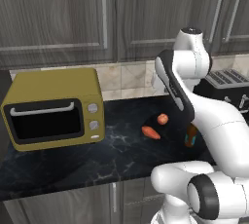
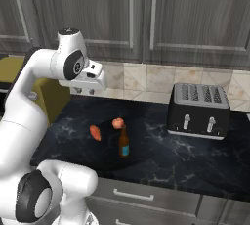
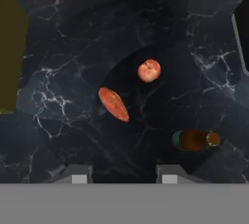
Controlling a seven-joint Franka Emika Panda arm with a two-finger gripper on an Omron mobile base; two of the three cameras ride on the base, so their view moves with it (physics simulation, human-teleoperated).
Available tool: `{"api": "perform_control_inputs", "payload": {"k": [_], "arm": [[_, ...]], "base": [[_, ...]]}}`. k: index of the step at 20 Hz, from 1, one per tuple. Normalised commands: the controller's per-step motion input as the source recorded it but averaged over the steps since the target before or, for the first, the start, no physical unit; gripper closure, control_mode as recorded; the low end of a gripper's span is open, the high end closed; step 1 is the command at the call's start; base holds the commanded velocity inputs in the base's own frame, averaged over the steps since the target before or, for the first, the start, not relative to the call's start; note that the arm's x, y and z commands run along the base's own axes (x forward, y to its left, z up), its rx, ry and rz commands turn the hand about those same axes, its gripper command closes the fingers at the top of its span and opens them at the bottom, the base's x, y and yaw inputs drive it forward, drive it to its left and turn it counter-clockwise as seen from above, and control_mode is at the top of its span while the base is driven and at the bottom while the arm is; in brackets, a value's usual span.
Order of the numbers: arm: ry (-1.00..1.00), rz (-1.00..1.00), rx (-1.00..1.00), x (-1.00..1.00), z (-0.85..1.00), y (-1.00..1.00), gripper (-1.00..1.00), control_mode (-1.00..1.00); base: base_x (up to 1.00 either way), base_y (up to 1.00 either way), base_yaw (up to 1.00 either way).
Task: Place the beer on the top shelf of the fridge to keep it out of children's reach, and place the sweet potato and peach on lower shelves for easy access.
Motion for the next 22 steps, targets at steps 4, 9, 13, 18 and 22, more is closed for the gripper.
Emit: {"api": "perform_control_inputs", "payload": {"k": [4, 9, 13, 18, 22], "arm": [[-0.07, 0.15, 0.0, -0.12, -0.11, -0.08, -1.0, -1.0], [-0.16, 0.24, 0.0, -0.47, 0.0, -0.16, -1.0, -1.0], [-0.1, 0.16, 0.01, -0.65, 0.0, -0.32, -1.0, -1.0], [-0.08, 0.03, 0.08, -0.55, -0.01, -0.42, -1.0, -1.0], [-0.31, 0.18, 0.21, -0.28, -0.06, -0.8, -1.0, -1.0]], "base": [[0.0, 0.0, 0.0], [0.0, 0.0, 0.0], [0.0, 0.0, 0.0], [0.0, 0.0, 0.0], [0.0, 0.0, 0.0]]}}
